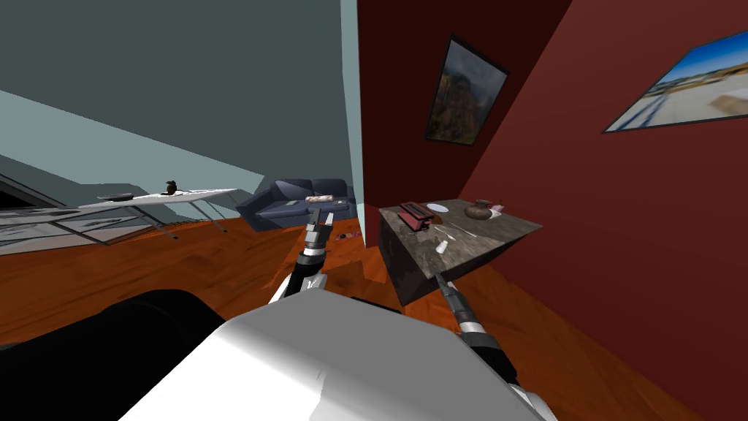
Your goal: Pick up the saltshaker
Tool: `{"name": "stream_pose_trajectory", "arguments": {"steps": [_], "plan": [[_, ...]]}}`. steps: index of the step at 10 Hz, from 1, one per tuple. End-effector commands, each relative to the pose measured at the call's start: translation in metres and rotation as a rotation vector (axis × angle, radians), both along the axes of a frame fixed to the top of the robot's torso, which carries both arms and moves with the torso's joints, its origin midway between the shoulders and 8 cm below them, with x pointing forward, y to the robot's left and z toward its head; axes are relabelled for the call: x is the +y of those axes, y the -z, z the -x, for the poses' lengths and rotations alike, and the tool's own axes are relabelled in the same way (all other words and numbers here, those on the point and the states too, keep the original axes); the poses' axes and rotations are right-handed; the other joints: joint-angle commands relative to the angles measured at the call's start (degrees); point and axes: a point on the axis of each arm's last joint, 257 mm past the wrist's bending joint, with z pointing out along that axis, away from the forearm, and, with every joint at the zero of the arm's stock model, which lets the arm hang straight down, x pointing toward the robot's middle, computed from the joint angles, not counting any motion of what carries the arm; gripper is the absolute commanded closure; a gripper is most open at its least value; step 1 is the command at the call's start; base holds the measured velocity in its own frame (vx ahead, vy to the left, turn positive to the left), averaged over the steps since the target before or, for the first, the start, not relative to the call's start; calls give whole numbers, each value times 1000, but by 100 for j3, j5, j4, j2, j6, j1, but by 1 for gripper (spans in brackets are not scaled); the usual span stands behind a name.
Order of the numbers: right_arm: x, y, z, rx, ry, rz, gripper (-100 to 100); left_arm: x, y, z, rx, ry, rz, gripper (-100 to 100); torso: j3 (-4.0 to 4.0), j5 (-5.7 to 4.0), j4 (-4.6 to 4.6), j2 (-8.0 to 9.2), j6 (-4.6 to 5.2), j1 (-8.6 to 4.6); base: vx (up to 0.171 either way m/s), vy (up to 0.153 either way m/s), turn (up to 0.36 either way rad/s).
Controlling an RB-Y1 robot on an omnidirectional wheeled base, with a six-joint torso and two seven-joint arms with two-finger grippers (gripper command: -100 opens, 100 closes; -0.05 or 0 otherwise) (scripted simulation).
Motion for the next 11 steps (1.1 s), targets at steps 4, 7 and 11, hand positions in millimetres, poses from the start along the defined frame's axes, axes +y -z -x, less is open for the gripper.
{"name": "stream_pose_trajectory", "arguments": {"steps": [4,7,11], "plan": [[-59,34,4,112,17,228,-100,0,0,0,0,0,0,0,-19,3,-7,-33,0,13,116,53,-5],[-98,41,3,160,25,370,-100,0,0,0,0,0,0,0,-24,4,-10,-40,-1,14,143,60,-13],[-153,40,-2,209,38,552,-100,0,0,0,0,0,0,0,-30,3,-12,-51,0,10,166,49,-12]]}}
